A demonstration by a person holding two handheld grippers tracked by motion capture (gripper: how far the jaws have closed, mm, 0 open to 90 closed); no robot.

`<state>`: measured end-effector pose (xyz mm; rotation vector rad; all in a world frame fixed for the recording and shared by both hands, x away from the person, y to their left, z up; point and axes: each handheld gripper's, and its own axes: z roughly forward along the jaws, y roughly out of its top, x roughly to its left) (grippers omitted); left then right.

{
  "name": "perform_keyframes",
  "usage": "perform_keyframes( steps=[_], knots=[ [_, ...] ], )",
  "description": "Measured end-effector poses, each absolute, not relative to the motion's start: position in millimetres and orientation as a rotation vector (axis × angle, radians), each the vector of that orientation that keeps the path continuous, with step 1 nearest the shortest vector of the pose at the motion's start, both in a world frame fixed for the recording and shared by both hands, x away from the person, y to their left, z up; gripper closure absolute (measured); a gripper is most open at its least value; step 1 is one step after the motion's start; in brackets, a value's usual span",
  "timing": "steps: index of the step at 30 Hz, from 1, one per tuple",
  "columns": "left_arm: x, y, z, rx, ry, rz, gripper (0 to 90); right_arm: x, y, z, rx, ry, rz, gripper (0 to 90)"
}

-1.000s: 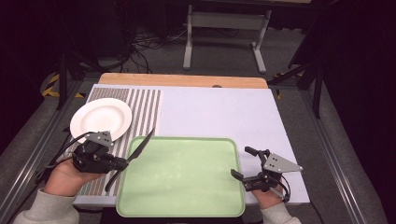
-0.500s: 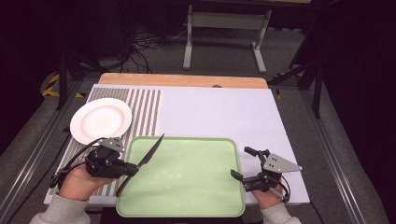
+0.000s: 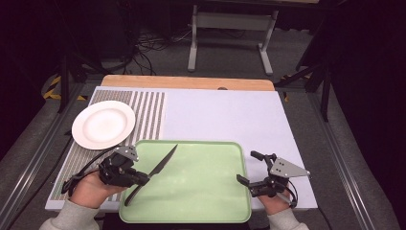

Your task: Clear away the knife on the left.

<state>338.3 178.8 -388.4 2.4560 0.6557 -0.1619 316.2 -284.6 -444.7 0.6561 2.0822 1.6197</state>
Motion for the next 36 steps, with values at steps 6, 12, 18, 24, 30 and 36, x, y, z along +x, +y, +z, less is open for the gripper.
perform_keyframes(
  steps=[6, 12, 18, 24, 30, 36],
  knots=[
    [339, 174, -393, 2.479, 0.672, -0.177, 80.0, 316, -285, -445, 0.654, 2.081, 1.624, 4.0],
    [340, 169, -398, 2.512, 0.695, -0.183, 80.0, 316, -285, -445, 0.654, 2.081, 1.628, 3.9],
    [342, 166, -403, 2.541, 0.717, -0.187, 80.0, 316, -285, -445, 0.658, 2.085, 1.624, 3.9],
    [343, 161, -409, 2.555, 0.756, -0.190, 79.9, 316, -285, -445, 0.661, 2.084, 1.630, 3.9],
    [344, 156, -413, 2.568, 0.820, -0.179, 79.9, 317, -285, -445, 0.663, 2.084, 1.632, 3.9],
    [344, 153, -415, 2.583, 0.854, -0.174, 79.9, 317, -285, -445, 0.662, 2.083, 1.633, 3.9]
  ],
)
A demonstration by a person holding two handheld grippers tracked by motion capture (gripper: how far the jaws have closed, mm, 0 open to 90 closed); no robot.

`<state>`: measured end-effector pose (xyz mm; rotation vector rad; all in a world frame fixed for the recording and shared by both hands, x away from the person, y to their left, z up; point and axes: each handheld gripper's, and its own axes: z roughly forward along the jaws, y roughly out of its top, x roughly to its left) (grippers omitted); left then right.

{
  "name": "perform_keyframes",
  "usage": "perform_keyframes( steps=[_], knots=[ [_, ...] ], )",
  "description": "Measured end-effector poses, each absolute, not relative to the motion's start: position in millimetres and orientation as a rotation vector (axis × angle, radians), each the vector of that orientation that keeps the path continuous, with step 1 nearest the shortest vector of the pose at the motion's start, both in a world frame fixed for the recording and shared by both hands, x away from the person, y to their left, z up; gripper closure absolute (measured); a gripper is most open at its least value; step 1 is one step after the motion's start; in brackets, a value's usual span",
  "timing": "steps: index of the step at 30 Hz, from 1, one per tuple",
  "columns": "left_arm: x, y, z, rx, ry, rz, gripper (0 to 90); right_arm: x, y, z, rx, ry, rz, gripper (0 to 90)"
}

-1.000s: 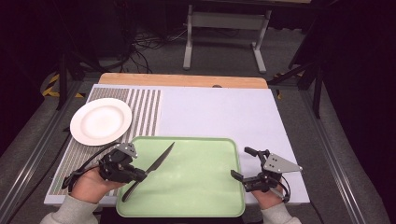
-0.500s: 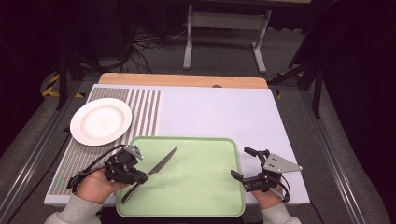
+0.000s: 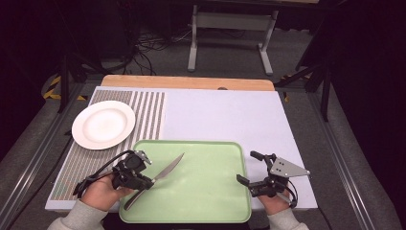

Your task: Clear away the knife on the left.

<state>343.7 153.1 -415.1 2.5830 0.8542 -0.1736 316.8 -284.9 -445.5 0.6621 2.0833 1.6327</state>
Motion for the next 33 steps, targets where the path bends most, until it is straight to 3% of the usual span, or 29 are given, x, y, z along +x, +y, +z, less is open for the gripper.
perform_keyframes(
  steps=[33],
  knots=[
    [347, 147, -428, 2.637, 0.922, -0.249, 79.4, 317, -285, -446, 0.664, 2.092, 1.636, 3.8]
  ],
)
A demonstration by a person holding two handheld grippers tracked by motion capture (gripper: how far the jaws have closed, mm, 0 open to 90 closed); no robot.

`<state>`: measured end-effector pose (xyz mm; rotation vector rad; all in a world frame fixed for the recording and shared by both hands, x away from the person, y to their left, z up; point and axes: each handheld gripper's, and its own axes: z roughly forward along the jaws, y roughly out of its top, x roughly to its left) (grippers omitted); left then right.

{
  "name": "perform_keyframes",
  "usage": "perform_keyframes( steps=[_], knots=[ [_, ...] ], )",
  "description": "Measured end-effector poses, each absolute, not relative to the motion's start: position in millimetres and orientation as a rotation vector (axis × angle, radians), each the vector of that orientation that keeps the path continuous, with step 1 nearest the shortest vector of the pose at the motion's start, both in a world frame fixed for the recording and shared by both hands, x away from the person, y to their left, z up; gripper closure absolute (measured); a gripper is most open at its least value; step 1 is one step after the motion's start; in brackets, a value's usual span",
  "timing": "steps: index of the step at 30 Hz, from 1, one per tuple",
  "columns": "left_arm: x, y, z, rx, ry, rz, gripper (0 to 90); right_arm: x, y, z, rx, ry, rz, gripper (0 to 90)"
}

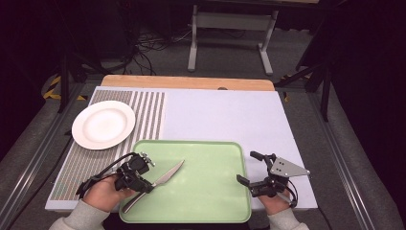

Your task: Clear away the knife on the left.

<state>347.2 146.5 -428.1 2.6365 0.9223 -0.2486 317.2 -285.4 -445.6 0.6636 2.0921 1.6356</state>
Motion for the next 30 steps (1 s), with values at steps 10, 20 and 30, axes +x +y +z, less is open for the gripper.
perform_keyframes(
  steps=[10, 20, 30],
  knots=[
    [346, 149, -422, 2.607, 0.891, -0.190, 68.3, 317, -286, -446, 0.665, 2.090, 1.642, 3.7],
    [344, 148, -410, 2.500, 0.759, -0.122, 20.7, 317, -286, -445, 0.663, 2.086, 1.639, 3.7],
    [336, 137, -404, 2.438, 0.593, -0.023, 59.4, 317, -285, -446, 0.661, 2.088, 1.638, 3.7]
  ],
)
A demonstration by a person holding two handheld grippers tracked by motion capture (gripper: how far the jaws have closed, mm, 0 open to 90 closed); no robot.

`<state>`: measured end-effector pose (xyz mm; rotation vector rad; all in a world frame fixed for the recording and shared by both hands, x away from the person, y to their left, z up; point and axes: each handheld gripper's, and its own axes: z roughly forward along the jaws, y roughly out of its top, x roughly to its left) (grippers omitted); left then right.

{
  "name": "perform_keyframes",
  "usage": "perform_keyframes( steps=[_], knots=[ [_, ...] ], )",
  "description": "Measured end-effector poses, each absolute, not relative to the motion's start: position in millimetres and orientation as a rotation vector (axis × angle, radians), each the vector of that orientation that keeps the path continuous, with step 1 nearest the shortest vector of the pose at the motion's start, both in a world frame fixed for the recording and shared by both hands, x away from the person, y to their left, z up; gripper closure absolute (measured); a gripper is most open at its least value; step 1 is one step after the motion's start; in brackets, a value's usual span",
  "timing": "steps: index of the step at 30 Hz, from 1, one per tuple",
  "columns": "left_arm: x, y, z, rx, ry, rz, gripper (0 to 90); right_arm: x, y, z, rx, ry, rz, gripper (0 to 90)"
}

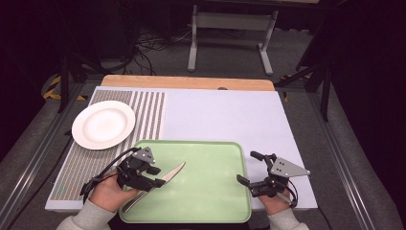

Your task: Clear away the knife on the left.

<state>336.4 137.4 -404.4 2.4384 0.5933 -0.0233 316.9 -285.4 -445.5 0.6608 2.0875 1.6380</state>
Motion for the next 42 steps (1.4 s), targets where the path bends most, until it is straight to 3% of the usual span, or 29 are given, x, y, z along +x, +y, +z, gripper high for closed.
perform_keyframes(
  steps=[3, 6, 25, 42],
  knots=[
    [333, 130, -406, 2.464, 0.552, 0.002, 77.4, 317, -285, -446, 0.660, 2.087, 1.638, 3.7],
    [332, 123, -411, 2.511, 0.527, 0.035, 89.4, 317, -285, -445, 0.660, 2.087, 1.639, 3.7],
    [333, 111, -428, 2.723, 0.465, 0.051, 89.7, 317, -285, -445, 0.656, 2.088, 1.640, 3.7],
    [339, 119, -430, 2.711, 0.561, 0.078, 89.7, 317, -286, -445, 0.658, 2.086, 1.639, 3.7]
  ],
)
